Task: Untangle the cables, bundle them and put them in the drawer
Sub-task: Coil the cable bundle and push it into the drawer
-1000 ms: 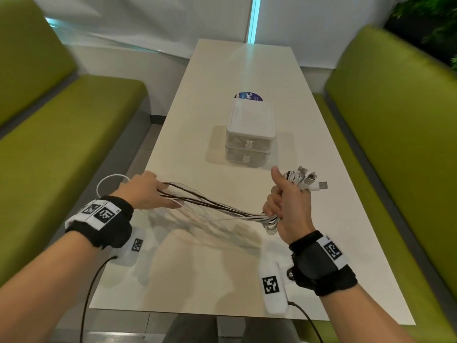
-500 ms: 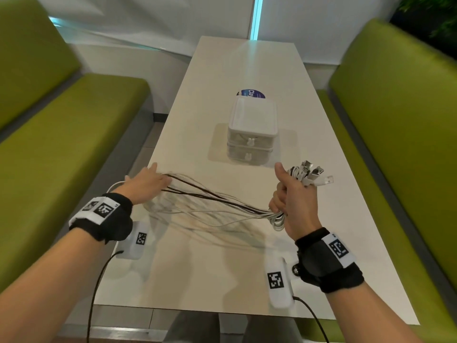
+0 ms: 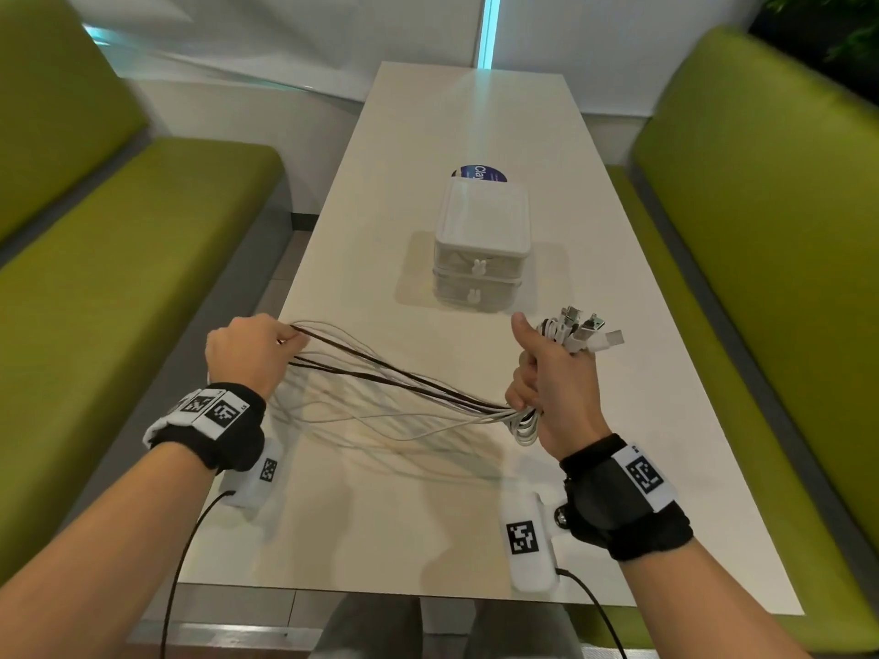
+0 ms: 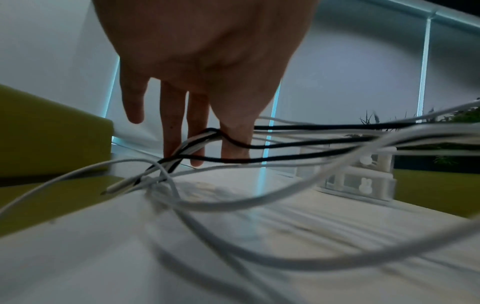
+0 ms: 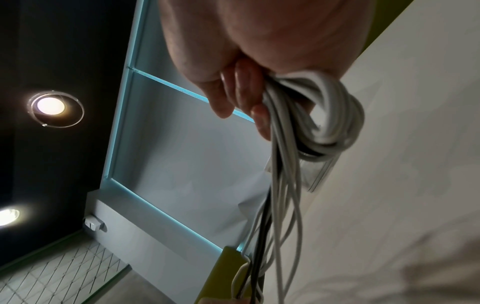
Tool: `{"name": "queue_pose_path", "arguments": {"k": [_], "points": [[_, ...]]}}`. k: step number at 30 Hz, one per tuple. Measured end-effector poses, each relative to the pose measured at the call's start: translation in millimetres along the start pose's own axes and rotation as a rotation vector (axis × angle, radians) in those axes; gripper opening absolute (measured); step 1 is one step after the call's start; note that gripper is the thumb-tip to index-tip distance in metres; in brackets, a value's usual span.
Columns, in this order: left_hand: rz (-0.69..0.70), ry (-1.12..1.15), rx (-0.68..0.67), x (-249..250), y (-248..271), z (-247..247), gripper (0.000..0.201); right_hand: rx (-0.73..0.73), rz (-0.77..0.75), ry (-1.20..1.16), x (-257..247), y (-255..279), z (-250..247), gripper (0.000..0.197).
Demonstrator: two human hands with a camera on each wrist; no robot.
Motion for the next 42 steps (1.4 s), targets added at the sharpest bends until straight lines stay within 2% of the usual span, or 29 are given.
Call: {"name": "queue_pose_path", "arguments": {"k": [2, 5, 6, 7, 8, 10, 12, 13, 15, 18, 23, 26, 28, 29, 31, 32, 33, 35, 38, 42], "points": [[-0.031, -0.048, -0.060, -7, -2, 6, 0.042, 0.009, 0.003, 0.019, 2, 0, 0, 0.047], [-0.052, -0.140, -0.211, -22, -3, 21, 0.106, 0.030, 0.002, 0.037, 2, -1, -6, 0.047], [-0.057, -0.148, -0.239, -26, -6, 22, 0.121, 0.034, 0.000, 0.038, 2, -2, -8, 0.047], [-0.061, -0.141, -0.264, -27, -8, 22, 0.126, 0.042, -0.001, 0.040, 1, -2, -10, 0.047], [-0.066, -0.116, -0.294, -29, -11, 23, 0.123, 0.053, 0.000, 0.048, 0, -2, -13, 0.047], [-0.065, -0.054, -0.304, -28, -17, 19, 0.091, 0.066, 0.003, 0.053, -1, -3, -16, 0.047], [-0.078, -0.018, -0.241, -32, -21, 14, 0.057, 0.065, 0.021, 0.029, -1, -3, -19, 0.046], [-0.100, 0.007, -0.201, -35, -23, 12, 0.052, 0.057, 0.028, 0.017, -1, -3, -19, 0.045], [-0.145, 0.052, -0.199, -43, -23, 16, 0.045, 0.039, 0.035, 0.038, 2, -3, -16, 0.044], [-0.129, 0.050, -0.212, -39, -20, 20, 0.031, 0.032, 0.030, 0.103, 6, -2, -12, 0.044], [-0.037, -0.063, -0.031, -25, -10, 3, 0.030, 0.018, 0.050, 0.082, 6, -4, -16, 0.044], [-0.033, -0.130, -0.022, -26, -10, 3, 0.023, 0.005, 0.048, 0.103, 6, -3, -15, 0.045], [-0.038, -0.156, -0.028, -30, -13, 5, 0.032, 0.003, 0.047, 0.113, 7, -3, -13, 0.045], [-0.036, -0.168, -0.046, -33, -14, 7, 0.047, 0.006, 0.044, 0.118, 7, -2, -12, 0.045], [-0.055, -0.198, -0.139, -41, -19, 8, 0.101, 0.030, 0.033, 0.118, 4, -2, -16, 0.044], [-0.088, -0.190, -0.171, -47, -23, 3, 0.122, 0.045, 0.031, 0.108, 3, -3, -20, 0.044], [-0.107, -0.179, -0.177, -52, -25, -3, 0.133, 0.059, 0.031, 0.093, 1, -4, -24, 0.044], [-0.096, -0.175, -0.179, -59, -29, -13, 0.134, 0.076, 0.029, 0.085, -3, -7, -32, 0.042], [-0.072, -0.175, -0.248, -56, -29, -8, 0.110, 0.075, -0.003, 0.134, -4, -8, -31, 0.043], [-0.053, -0.238, -0.363, -36, -26, 1, 0.043, 0.057, -0.021, 0.139, -2, -7, -25, 0.045]]}}
Point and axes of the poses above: each hand's wrist, its own y-axis away from the middle knuckle, its own z-axis out of the palm, x = y × z, the point moved 7 cm from there along -y, towards the middle knuckle, and after that the axes turned 8 degrees about y, right-handed, at the moved point
